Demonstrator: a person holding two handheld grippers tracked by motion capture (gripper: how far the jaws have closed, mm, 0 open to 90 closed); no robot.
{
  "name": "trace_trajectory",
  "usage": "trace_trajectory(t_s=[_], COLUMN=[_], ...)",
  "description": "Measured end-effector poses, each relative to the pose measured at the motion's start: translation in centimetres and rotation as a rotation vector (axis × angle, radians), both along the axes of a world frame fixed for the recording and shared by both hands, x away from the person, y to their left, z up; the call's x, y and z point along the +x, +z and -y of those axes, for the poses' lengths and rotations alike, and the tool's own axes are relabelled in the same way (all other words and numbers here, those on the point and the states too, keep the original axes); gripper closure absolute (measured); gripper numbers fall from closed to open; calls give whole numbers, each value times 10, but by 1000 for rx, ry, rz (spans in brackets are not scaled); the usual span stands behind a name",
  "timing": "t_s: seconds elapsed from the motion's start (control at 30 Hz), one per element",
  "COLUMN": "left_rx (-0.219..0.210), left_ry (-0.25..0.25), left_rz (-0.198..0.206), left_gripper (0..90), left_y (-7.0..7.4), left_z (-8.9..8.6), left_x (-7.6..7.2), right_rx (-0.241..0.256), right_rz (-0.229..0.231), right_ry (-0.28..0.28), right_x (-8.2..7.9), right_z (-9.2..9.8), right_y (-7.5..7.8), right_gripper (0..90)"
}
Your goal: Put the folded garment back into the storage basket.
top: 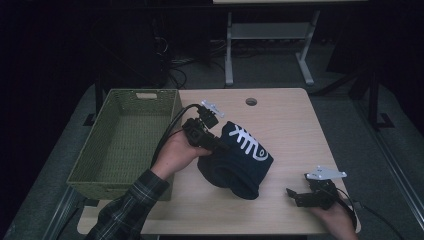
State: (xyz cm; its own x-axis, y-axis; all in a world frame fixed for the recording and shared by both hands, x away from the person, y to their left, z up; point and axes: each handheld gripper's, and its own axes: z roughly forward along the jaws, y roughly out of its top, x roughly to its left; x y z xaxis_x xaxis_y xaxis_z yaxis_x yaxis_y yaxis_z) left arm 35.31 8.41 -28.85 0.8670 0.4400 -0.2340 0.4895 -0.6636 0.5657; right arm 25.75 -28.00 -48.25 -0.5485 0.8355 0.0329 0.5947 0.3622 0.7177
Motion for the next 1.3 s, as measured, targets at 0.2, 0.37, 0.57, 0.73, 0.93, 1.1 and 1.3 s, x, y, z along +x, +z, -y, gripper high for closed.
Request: trace_trajectory(t_s=[0.2,0.37,0.57,0.73,0.93,1.1,1.3], left_rx=[-11,-23,-8,-2,3,-3,-21], left_ry=[13,40,61,86,133,173,227], left_rz=[15,30,42,52,68,77,87], left_gripper=[714,714,714,715,715,715,716], left_y=[17,32,49,65,82,90,100], left_z=[-14,-29,-47,-64,-87,-105,-129], left_x=[1,1,1,0,-2,-4,-8], right_rx=[0,0,0,1,0,1,0], right_rz=[0,0,0,1,0,0,0], right_ry=[0,0,-1,-1,-4,-5,-5], right_x=[0,0,0,0,0,0,0], right_z=[0,0,0,0,0,0,0], right_y=[0,0,0,0,0,0,0], right_gripper=[104,104,105,105,105,105,105])
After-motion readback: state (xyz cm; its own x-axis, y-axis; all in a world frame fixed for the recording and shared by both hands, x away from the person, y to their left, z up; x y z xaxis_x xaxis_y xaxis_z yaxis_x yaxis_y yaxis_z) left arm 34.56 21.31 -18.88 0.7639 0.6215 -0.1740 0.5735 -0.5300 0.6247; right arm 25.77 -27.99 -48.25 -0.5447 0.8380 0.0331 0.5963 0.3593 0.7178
